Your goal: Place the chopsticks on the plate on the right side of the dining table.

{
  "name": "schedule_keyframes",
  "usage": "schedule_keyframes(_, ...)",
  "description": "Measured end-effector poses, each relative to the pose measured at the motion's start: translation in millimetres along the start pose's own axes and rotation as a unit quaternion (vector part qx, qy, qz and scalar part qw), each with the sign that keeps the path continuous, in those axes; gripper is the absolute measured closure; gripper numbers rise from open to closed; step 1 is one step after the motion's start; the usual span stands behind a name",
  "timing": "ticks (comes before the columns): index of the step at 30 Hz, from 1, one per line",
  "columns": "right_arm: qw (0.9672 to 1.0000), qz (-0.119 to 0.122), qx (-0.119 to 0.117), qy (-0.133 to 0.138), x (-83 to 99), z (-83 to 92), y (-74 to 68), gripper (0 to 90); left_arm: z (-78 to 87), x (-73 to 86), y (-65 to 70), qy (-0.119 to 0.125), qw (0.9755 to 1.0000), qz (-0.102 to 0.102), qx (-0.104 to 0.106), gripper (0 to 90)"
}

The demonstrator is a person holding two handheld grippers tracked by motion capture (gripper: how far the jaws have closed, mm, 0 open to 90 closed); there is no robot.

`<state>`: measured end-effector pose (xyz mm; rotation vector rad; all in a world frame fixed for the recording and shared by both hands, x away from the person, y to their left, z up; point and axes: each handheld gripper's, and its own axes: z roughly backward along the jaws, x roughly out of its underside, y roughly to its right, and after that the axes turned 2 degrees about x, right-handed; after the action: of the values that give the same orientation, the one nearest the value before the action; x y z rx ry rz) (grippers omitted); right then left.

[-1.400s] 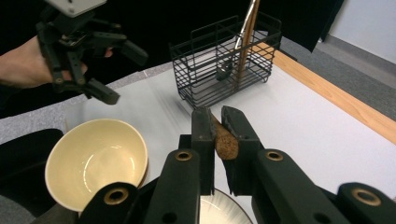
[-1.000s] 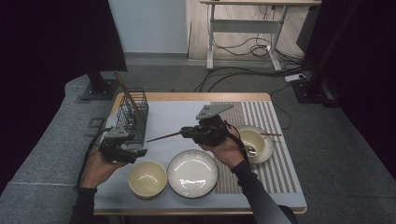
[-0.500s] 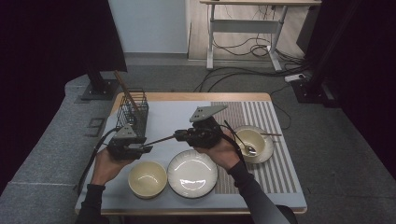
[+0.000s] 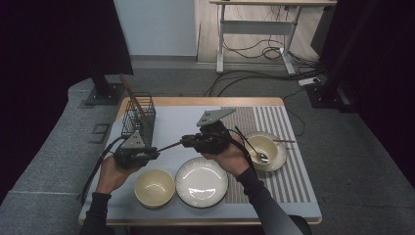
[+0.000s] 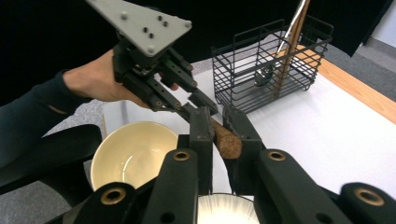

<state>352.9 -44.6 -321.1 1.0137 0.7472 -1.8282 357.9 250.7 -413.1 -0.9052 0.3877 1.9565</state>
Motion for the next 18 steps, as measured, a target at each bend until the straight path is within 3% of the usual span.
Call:
schedule_keyframes(5, 0.9999, -0.007, 0.007, -0.002, 1.7, -1.6, 6.7, 78.8, 1.1, -0.6, 1.7, -0.010, 0.9998, -0.017, -0.006, 76.8)
schedule_keyframes(18, 0.9991, -0.038, 0.020, 0.000, 4.0, -6.9, 24.6, 72.5, 0.0, 0.6, 5.9, -0.016, 0.9983, -0.057, 0.005, 82.6)
